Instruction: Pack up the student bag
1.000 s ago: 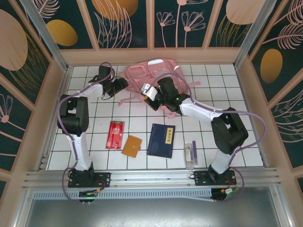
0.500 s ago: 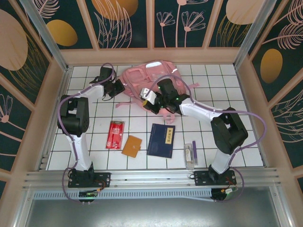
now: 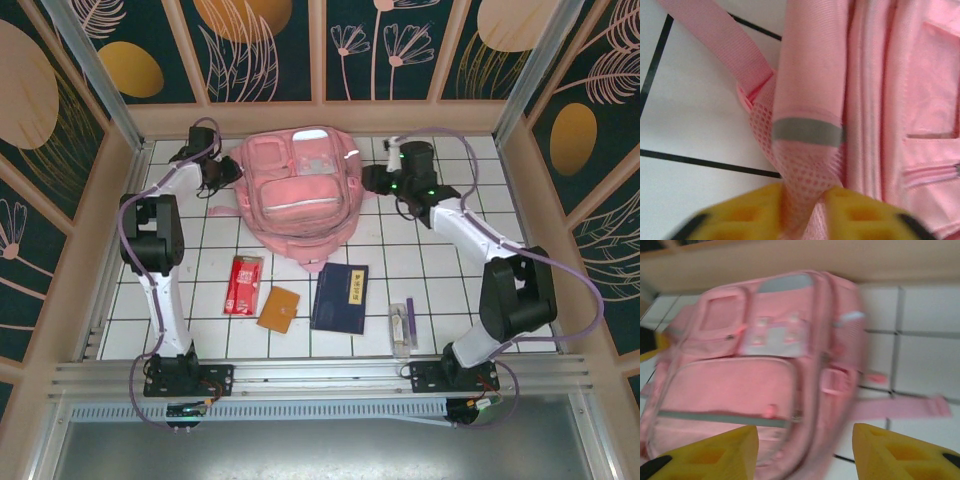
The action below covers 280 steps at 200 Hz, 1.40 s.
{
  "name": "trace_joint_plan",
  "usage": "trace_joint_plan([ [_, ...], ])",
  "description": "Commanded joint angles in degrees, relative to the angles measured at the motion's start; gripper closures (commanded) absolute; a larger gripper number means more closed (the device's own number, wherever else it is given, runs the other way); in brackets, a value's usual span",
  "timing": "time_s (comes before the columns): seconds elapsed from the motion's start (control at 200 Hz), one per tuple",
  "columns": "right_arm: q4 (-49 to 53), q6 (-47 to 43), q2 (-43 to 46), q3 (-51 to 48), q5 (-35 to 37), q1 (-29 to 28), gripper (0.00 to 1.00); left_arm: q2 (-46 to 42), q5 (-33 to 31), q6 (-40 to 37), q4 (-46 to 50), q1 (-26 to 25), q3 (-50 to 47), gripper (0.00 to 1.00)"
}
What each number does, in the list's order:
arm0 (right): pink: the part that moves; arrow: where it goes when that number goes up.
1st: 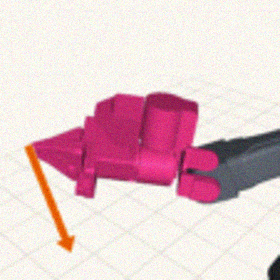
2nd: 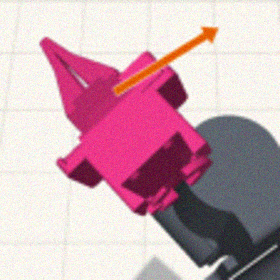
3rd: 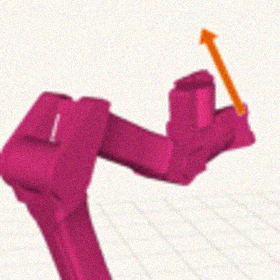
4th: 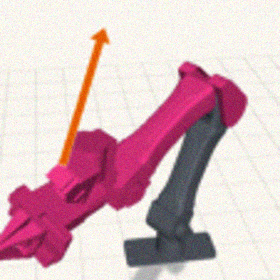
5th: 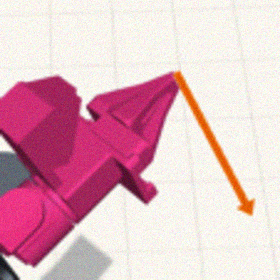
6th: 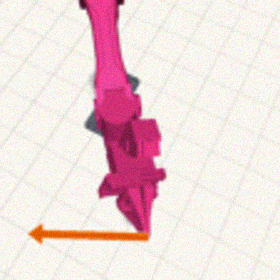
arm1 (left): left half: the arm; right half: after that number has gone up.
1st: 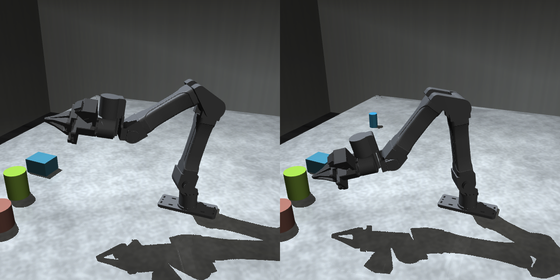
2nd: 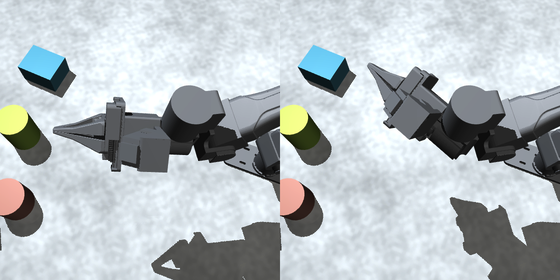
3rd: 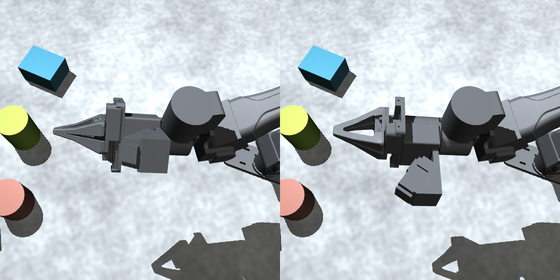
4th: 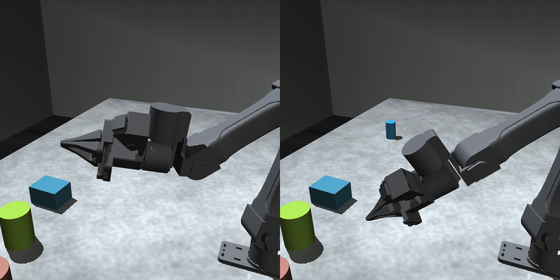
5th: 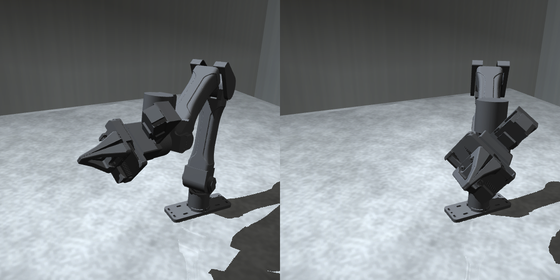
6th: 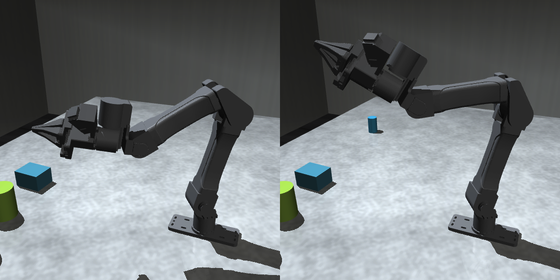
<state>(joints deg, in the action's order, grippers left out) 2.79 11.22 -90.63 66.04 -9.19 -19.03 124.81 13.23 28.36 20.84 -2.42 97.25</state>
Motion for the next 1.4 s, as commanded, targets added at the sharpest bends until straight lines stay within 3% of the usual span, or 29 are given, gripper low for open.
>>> trace_joint_plan([
  [0.0,6.2,10.6,-3.9,-1.3,-6.8,-0.7,0.49,0.9,1.3,-3.6,4.4,-0.3,6.2,0.54],
  [0.095,5.2,11.8,-8.6,-0.1,-12.4,-1.3,0.51,-0.7,1.9,-3.0,6.6,-0.4,7.8,0.49],
  [0.235,3.0,12.7,-15.6,3.2,-15.9,-4.2,0.53,-8.6,2.0,-1.3,7.9,-0.9,2.2,0.46],
  [0.47,-11.6,20.4,-22.5,2.7,-28.2,-11.9,0.78,-20.7,-0.2,0.2,7.1,-7.8,-14.7,0.43],
  [0.591,-22.2,26.0,-23.6,1.8,-32.3,-17.0,0.76,-22.4,0.3,2.8,3.3,-7.8,-20.9,0.43],
  [0.736,-28.5,28.4,-20.6,0.2,-33.9,-18.7,0.66,-19.9,0.7,-1.1,6.1,-8.9,-17.9,0.43],
  [0.876,-25.5,22.3,-9.3,-6.3,-30.3,-12.8,0.64,-19.9,-4.3,-10.4,7.7,-15.4,-15.5,0.41],
  [1.111,-2.0,11.3,5.2,-9.6,-6.7,7.7,0.58,-14.3,-9.7,-10.7,9.4,-26.8,-7.6,0.39],
  [1.246,1.5,10.7,7.9,-10.0,-8.0,16.4,0.56,-7.5,-16.8,-5.3,10.8,-32.7,0.1,0.36],
  [1.396,0.5,10.7,9.7,-12.2,-9.8,19.5,0.55,3.3,-24.1,3.3,18.7,-34.8,10.8,0.34],
])
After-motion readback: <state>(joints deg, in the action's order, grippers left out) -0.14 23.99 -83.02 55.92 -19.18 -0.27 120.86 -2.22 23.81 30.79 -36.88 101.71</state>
